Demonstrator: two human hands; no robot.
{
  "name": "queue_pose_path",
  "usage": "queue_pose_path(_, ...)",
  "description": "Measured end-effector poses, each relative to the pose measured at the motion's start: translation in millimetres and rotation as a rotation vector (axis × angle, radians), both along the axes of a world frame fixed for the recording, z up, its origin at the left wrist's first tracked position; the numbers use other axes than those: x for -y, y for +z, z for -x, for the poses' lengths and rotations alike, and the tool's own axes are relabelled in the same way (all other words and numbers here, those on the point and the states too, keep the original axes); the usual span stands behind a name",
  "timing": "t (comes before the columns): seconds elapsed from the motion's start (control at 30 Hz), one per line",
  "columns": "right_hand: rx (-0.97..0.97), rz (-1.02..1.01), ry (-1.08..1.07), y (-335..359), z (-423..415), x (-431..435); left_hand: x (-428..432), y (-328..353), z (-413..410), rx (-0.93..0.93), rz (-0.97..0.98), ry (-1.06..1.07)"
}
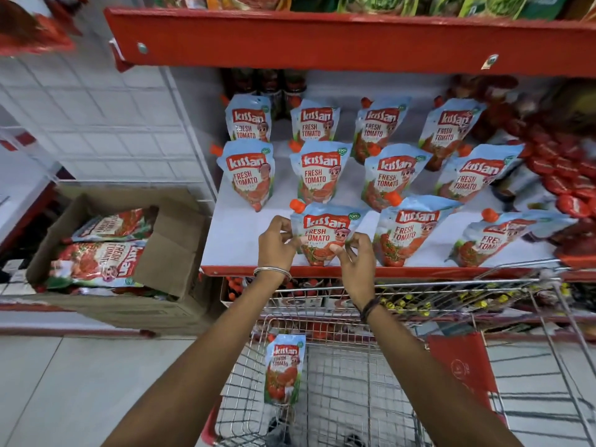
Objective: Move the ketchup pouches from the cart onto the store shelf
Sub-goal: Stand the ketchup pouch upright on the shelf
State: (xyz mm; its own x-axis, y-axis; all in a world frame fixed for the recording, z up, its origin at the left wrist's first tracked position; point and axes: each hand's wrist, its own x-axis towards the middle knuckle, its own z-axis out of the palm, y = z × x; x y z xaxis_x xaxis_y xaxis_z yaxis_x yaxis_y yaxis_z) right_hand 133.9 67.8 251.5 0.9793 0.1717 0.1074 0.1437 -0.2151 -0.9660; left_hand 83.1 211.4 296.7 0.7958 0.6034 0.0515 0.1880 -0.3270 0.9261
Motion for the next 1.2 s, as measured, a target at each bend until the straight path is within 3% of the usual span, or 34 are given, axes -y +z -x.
queue_pose_path(0.5,0.010,0.066,0.021,-0.6,7.8,6.6,8.3,-6.2,6.7,-0.049,0.016,-0.041)
queue_pose_path(0.67,0.076,0.227,-0.114,-6.6,33.2,16.0,15.5,-22.2,45.5,0.125,-0.043,0.030)
queue_pose_path(0.8,0.109,0.175,-0.151,-34.7,78.4,22.9,19.1,-62.1,88.5,0.132,-0.069,0.046)
queue_pose_path(0.9,-0.052,0.216,-0.084,-78.3,114.4,22.3,19.3,-120.7,112.2,-0.088,-0.044,0.008)
queue_pose_path(1.07,-0.471,0.297,0.035,-173.1,150.9,15.9,24.4,-226.2,132.4,-0.743,0.106,-0.028)
queue_pose_path(1.2,-0.806,0.364,0.089,-238.3,157.7,9.0,27.0,-280.6,136.6,-1.079,0.236,-0.072)
